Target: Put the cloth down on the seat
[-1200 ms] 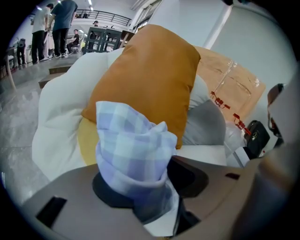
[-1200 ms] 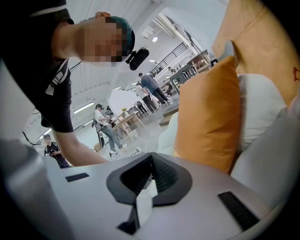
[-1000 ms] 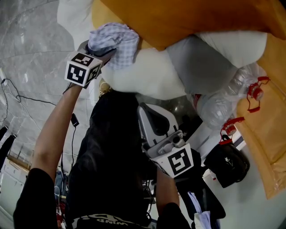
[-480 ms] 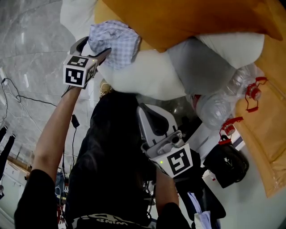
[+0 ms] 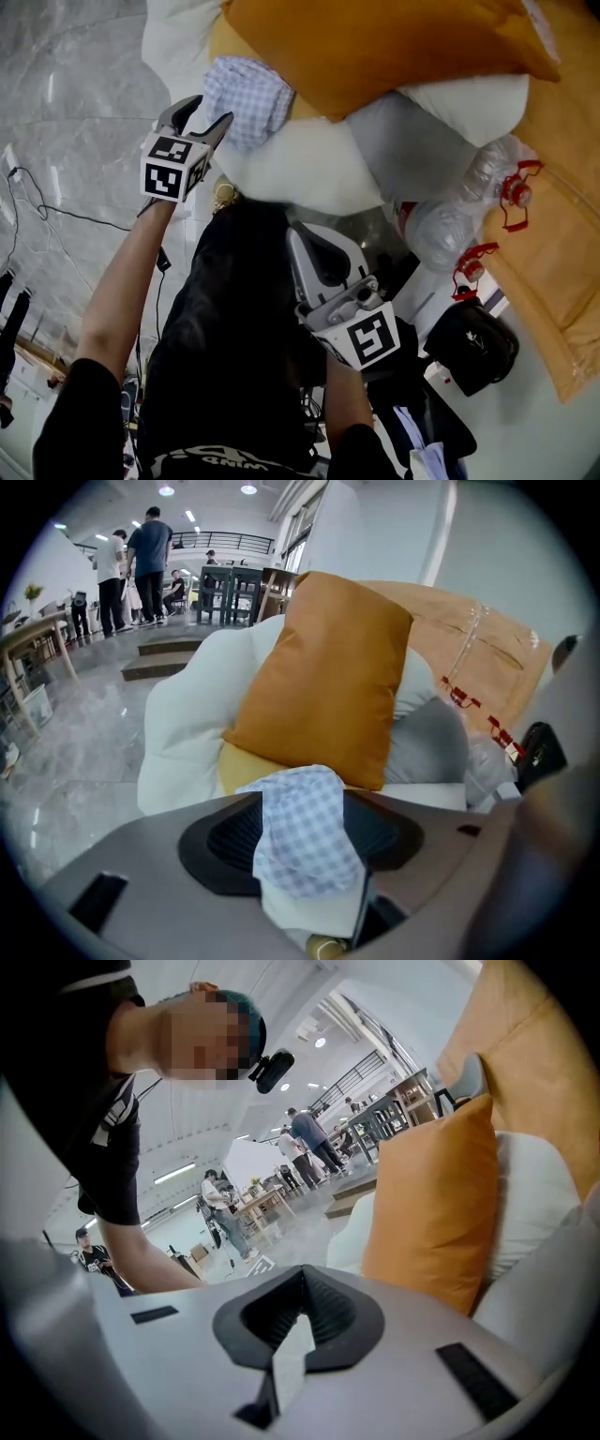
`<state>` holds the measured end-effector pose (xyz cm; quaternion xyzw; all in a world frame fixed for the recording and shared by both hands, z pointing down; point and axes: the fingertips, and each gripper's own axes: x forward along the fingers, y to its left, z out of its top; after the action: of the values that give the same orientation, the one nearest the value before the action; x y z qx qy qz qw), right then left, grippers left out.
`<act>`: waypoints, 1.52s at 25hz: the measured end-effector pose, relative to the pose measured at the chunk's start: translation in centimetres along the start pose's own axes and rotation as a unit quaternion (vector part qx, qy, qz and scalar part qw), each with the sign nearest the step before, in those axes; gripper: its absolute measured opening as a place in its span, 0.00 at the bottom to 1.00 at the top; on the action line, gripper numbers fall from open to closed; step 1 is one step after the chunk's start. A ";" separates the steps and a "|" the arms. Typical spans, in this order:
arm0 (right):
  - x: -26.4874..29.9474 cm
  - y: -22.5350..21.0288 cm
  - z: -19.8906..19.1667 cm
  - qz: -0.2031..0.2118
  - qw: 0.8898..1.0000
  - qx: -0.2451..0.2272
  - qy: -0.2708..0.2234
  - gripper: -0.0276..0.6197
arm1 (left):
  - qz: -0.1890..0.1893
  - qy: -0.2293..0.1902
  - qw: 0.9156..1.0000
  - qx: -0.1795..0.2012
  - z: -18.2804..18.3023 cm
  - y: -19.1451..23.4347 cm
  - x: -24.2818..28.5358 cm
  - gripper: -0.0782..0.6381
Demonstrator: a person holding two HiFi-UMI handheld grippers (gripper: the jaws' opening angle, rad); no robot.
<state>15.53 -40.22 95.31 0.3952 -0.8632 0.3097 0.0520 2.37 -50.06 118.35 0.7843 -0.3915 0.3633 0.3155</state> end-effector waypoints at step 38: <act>-16.8 26.8 29.8 0.084 0.985 -0.110 -0.102 0.07 | -0.135 -0.330 0.927 0.118 26.7 -24.3 -56.0 0.12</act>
<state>12.51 -33.16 52.53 0.3428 -0.9230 0.1738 -0.0193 7.46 -37.30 53.17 0.9369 -0.3179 0.0818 0.1200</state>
